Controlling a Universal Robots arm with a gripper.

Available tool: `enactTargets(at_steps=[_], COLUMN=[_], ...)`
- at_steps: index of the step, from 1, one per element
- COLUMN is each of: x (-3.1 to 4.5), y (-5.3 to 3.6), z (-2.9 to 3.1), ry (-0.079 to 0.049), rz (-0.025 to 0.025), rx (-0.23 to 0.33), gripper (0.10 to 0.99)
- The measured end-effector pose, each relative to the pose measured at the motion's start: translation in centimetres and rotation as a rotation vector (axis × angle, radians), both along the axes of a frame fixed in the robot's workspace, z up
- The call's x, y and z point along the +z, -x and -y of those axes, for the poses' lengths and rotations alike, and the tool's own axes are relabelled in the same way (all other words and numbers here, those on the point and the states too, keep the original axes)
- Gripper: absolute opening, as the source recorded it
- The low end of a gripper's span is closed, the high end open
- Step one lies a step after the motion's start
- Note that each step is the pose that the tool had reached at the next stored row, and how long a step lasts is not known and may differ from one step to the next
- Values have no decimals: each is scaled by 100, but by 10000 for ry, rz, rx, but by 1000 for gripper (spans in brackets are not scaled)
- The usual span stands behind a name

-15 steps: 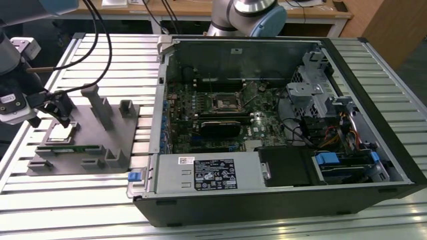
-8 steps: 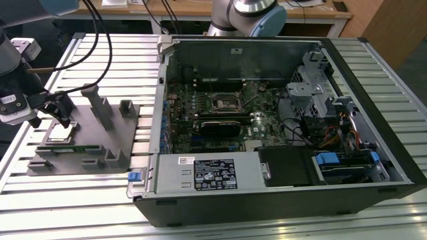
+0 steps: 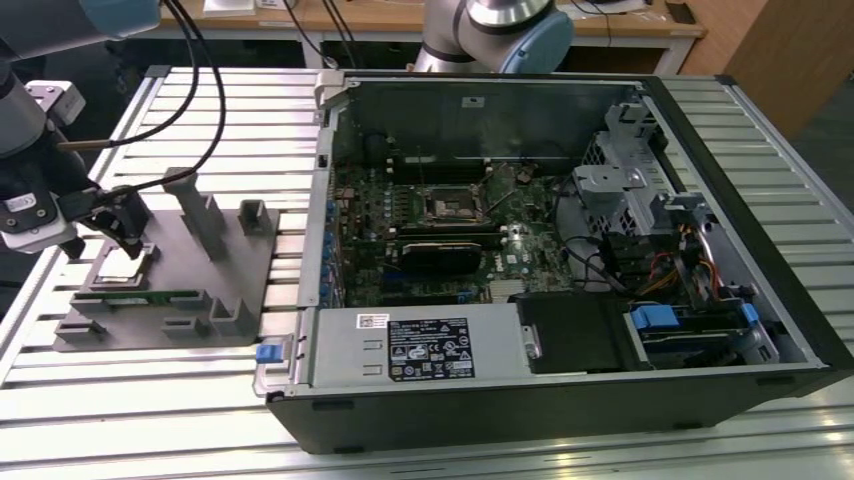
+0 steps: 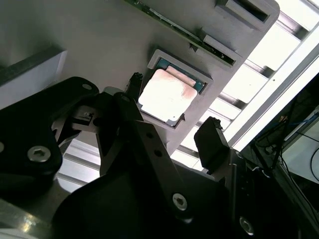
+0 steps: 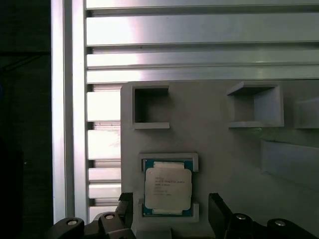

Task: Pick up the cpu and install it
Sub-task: 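Pick up the cpu and move it towards the insertion slot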

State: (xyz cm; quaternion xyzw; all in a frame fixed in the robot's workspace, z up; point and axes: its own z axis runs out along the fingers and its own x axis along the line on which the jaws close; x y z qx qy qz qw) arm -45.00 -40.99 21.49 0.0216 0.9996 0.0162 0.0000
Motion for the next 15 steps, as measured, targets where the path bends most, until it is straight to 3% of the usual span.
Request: enactTargets(at_steps=[15], x=[-167], y=[-4], z=[-4], ry=[4], rz=[0], rx=[-138], gripper=[706])
